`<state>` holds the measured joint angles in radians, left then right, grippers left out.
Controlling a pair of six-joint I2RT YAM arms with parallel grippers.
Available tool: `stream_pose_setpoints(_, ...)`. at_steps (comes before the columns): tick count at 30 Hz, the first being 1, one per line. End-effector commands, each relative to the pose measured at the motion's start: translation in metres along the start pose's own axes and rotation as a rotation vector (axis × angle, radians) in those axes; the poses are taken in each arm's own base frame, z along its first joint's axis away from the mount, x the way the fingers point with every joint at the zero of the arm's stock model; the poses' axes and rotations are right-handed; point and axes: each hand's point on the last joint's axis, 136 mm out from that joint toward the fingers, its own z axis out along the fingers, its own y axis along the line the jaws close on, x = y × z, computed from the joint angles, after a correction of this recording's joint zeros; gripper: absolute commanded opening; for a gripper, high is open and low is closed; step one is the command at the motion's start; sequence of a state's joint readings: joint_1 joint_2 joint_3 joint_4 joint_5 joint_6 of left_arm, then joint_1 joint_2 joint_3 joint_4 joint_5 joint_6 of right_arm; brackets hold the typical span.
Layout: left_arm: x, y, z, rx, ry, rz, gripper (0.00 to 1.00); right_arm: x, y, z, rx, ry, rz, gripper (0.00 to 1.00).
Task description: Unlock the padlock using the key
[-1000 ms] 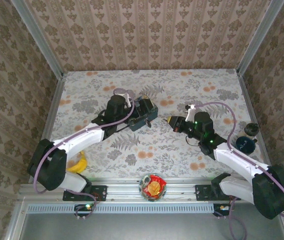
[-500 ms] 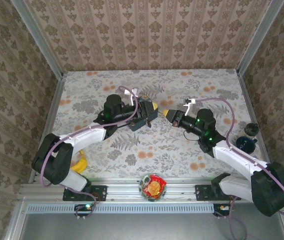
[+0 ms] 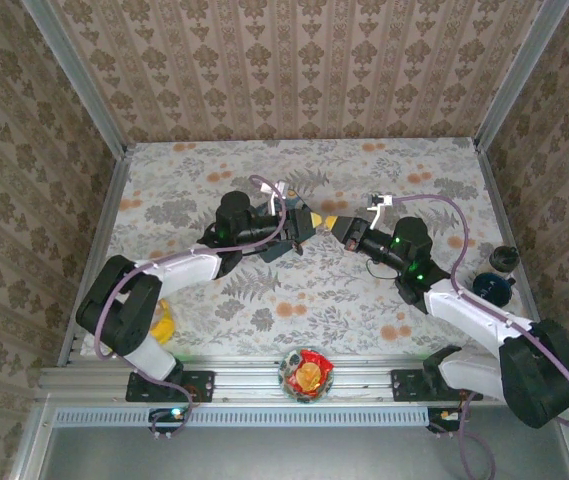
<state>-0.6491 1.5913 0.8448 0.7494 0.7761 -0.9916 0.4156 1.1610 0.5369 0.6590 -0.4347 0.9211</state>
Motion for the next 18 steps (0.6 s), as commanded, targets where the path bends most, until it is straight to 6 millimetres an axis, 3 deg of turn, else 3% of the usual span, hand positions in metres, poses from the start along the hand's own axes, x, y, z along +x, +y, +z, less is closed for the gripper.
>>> stream_pose_setpoints(1, -0.010, -0.019, 0.004, 0.071, -0.006, 0.047, 0.41, -0.007, 0.010, 0.002, -0.045, -0.019, -0.008, 0.00)
stream_pose_setpoints(5, -0.011, -0.021, 0.006, 0.086, -0.007, 0.045, 0.35, -0.007, 0.008, 0.004, -0.047, -0.021, 0.000, 0.00)
stream_pose_setpoints(9, -0.011, -0.020, 0.008, 0.090, -0.008, 0.037, 0.20, -0.005, 0.004, 0.006, -0.050, -0.020, 0.011, 0.00)
stream_pose_setpoints(12, -0.012, -0.021, 0.008, 0.093, -0.010, 0.036, 0.02, -0.005, 0.003, 0.007, -0.052, -0.021, 0.020, 0.00)
stream_pose_setpoints(18, -0.013, -0.021, 0.005, 0.090, -0.016, 0.045, 0.00, -0.002, -0.002, 0.005, -0.029, -0.008, 0.039, 0.00)
